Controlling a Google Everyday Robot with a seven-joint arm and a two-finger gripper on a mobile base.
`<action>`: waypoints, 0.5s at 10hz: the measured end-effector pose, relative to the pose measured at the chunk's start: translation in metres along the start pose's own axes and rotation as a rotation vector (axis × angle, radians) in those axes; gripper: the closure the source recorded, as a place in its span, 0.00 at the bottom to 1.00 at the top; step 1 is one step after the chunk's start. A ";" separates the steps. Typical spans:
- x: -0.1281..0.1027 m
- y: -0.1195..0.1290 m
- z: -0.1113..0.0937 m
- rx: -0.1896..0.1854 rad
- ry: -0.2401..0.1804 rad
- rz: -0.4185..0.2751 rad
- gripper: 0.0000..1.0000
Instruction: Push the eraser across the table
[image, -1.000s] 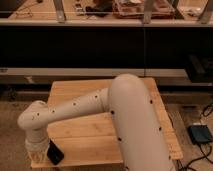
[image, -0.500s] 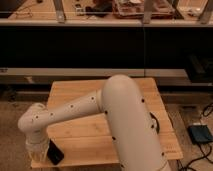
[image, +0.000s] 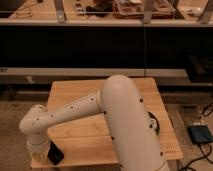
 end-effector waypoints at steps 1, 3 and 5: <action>0.003 0.001 0.000 0.003 0.004 0.015 0.69; 0.010 0.004 -0.001 0.008 0.012 0.042 0.69; 0.017 0.008 -0.002 0.008 0.019 0.065 0.69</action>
